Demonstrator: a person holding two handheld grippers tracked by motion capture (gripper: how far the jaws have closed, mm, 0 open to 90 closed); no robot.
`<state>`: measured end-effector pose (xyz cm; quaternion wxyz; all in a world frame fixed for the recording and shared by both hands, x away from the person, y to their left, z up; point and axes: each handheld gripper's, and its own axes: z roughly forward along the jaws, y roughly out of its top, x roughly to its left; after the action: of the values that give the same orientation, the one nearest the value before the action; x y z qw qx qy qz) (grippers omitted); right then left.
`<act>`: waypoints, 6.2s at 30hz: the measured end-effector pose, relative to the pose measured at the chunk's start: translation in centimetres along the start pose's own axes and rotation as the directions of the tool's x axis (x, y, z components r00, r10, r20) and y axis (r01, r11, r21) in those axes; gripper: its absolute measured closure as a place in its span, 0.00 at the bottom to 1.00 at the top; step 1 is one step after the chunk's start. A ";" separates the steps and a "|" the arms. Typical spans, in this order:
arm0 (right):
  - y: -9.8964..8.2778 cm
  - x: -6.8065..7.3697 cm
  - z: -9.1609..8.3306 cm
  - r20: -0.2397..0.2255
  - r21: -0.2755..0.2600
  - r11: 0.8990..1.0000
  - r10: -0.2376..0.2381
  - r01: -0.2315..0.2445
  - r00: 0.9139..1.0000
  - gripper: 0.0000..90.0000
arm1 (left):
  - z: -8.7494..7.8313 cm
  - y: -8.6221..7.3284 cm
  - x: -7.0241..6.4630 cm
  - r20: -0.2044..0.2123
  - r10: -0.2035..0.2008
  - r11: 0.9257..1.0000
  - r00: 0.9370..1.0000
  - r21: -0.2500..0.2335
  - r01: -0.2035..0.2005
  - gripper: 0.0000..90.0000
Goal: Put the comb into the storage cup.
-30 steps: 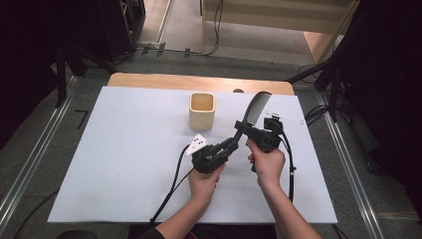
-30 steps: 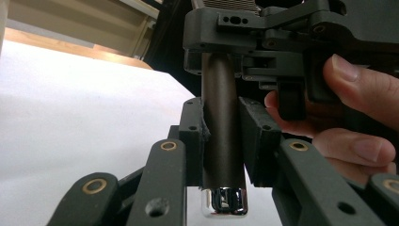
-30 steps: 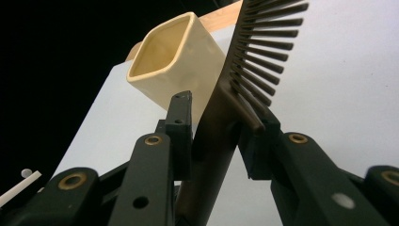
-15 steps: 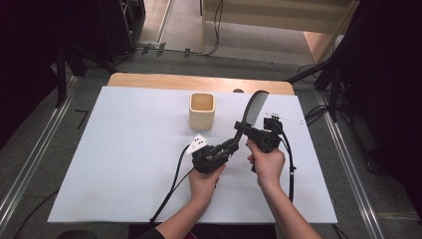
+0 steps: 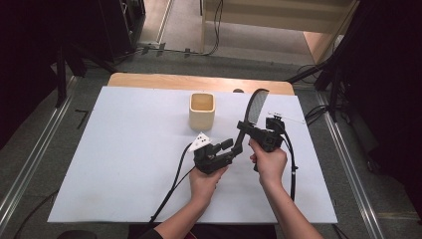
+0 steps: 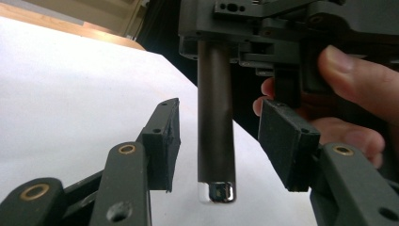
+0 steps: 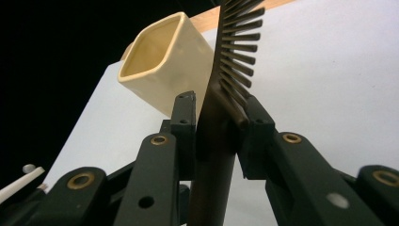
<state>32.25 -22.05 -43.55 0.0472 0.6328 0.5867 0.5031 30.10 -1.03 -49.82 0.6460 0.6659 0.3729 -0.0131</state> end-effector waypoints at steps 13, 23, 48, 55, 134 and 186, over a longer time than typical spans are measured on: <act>0.2 -1.0 -0.3 0.034 -0.019 1.000 0.001 0.000 0.999 0.77 | -0.7 1.6 0.6 -0.011 -0.034 0.996 0.999 0.076 0.035 0.50; 0.0 -1.1 0.0 0.046 -0.019 1.000 -0.017 0.018 0.999 0.78 | -1.3 3.4 1.8 -0.018 -0.086 0.978 0.996 0.188 0.088 0.47; -0.2 -0.6 0.1 0.022 -0.029 0.998 -0.062 0.063 0.998 0.78 | -4.3 4.4 3.8 -0.006 -0.084 0.924 0.996 0.374 0.080 0.44; -0.2 -0.3 0.1 0.021 -0.022 0.996 -0.087 0.087 0.996 0.78 | -4.7 4.5 4.0 0.018 -0.084 0.902 0.996 0.426 0.068 0.44; 0.5 2.0 1.1 -0.021 -0.068 0.977 -0.202 0.200 0.979 0.78 | -18.2 5.0 7.7 -0.081 0.035 0.857 0.996 0.515 0.012 0.40; 3.7 5.6 3.5 -0.136 -0.122 0.979 -0.182 0.166 0.974 0.78 | -19.7 5.2 8.5 -0.124 0.018 0.869 0.992 0.492 0.046 0.40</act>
<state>36.20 -16.90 -39.61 0.0828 0.5366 0.6133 0.5736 29.79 20.75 -46.44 0.4296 0.8058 0.4015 -0.0709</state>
